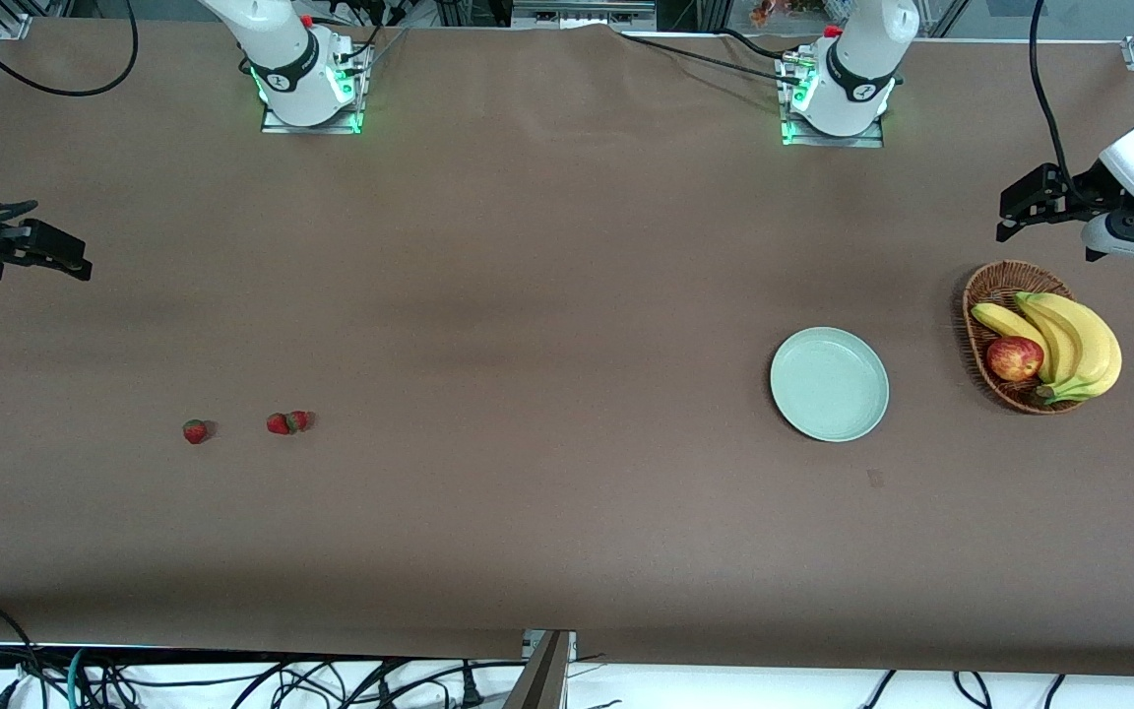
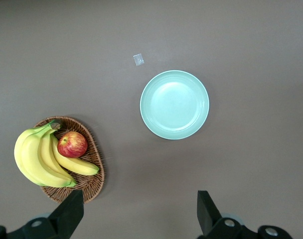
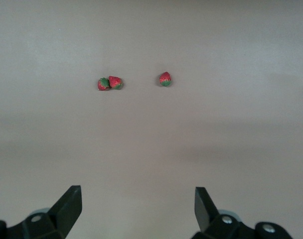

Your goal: Collect all strawberries into plate

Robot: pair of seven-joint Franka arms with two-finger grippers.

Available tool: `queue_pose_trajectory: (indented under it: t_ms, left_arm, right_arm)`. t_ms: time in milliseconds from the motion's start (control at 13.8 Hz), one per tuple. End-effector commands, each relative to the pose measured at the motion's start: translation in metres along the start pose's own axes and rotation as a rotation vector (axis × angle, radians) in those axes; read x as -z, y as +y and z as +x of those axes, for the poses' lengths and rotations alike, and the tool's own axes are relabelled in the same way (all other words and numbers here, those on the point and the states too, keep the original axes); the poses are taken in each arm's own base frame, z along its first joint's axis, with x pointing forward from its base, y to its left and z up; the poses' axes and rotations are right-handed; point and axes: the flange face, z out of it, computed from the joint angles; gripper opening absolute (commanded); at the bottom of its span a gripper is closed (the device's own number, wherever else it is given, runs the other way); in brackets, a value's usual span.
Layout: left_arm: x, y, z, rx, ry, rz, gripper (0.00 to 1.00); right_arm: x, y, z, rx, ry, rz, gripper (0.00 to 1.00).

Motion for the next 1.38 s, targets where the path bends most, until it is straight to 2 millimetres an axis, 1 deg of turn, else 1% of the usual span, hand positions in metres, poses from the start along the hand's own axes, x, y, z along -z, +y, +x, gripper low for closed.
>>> queue_pose_trajectory:
  t_ms: [0, 362, 507, 652, 797, 1014, 1159, 1231, 1304]
  left_arm:
    - [0.004, 0.002, 0.002, -0.004, 0.002, -0.013, 1.00]
    - [0.005, -0.002, 0.001, -0.003, 0.005, -0.012, 1.00]
    - [0.007, 0.001, 0.001, -0.006, 0.008, -0.011, 1.00]
    - [0.009, 0.003, 0.002, -0.007, 0.013, -0.010, 1.00]
    - [0.010, 0.003, 0.003, -0.009, 0.016, -0.010, 1.00]
    - [0.009, 0.003, 0.003, -0.010, 0.013, -0.012, 1.00]
    - [0.009, 0.001, 0.001, -0.009, 0.001, -0.014, 1.00]
    - [0.008, 0.001, 0.001, -0.009, 0.000, -0.015, 1.00]
    - [0.008, 0.001, 0.002, -0.009, 0.004, -0.012, 1.00]
  right_arm:
    - [0.003, 0.002, 0.002, 0.005, 0.006, -0.011, 1.00]
    - [0.003, 0.002, 0.003, 0.008, 0.006, -0.011, 1.00]
    - [0.003, 0.001, 0.003, 0.005, 0.009, -0.016, 1.00]
    - [-0.008, 0.004, 0.013, -0.003, 0.016, -0.026, 1.00]
    - [-0.034, 0.004, 0.028, 0.002, -0.008, -0.033, 1.00]
    - [-0.062, 0.008, 0.049, 0.010, 0.010, -0.077, 1.00]
    - [-0.095, 0.013, 0.068, 0.013, 0.011, -0.084, 1.00]
    - [-0.120, 0.016, 0.078, 0.009, -0.002, -0.082, 1.00]
    - [-0.137, 0.023, 0.085, 0.001, -0.007, -0.079, 1.00]
